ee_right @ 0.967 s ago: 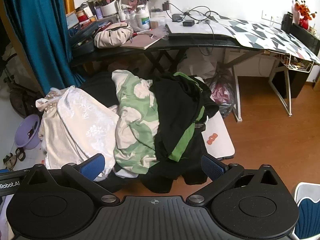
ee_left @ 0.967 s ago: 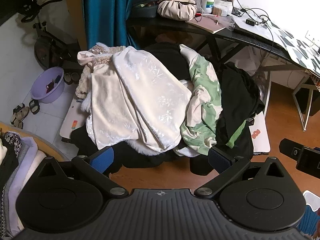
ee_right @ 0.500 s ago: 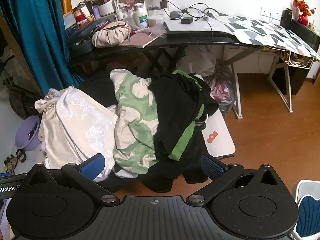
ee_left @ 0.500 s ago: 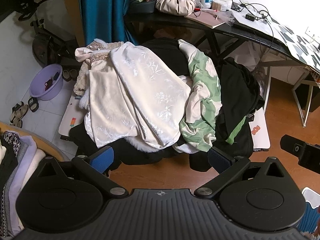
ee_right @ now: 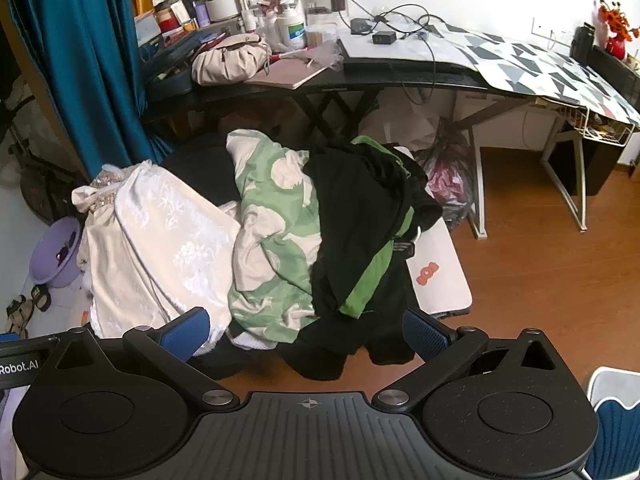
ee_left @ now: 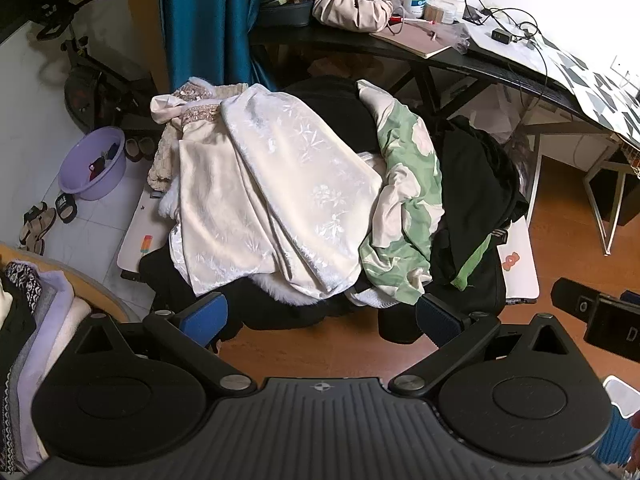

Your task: Fold clothes

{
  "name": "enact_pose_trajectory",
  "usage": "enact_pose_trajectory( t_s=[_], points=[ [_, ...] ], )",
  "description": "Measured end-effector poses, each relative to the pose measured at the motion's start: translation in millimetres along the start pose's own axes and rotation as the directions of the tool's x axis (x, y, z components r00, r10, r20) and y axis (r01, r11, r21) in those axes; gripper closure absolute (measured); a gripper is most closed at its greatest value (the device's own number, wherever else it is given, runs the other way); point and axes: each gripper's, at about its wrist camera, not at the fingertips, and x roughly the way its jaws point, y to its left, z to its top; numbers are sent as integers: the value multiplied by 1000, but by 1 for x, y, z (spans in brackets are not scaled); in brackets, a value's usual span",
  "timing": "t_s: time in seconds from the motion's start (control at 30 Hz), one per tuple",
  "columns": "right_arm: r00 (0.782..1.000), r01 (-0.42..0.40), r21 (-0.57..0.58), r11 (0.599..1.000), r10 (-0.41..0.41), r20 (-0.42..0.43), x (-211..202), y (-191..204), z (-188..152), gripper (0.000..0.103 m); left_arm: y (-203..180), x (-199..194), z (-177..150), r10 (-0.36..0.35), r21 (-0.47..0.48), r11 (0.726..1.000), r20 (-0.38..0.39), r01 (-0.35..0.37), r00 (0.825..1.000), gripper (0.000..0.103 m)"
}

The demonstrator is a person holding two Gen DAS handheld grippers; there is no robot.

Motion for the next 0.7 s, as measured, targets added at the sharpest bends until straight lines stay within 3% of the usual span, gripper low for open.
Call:
enact_pose_trajectory(
  t_s=[0.7],
  points=[
    [1000, 1, -31, 1000, -1, -9, -4, 5, -3, 1, 4, -3, -7, 4, -12, 1000, -7, -4, 1000, 0]
  ],
)
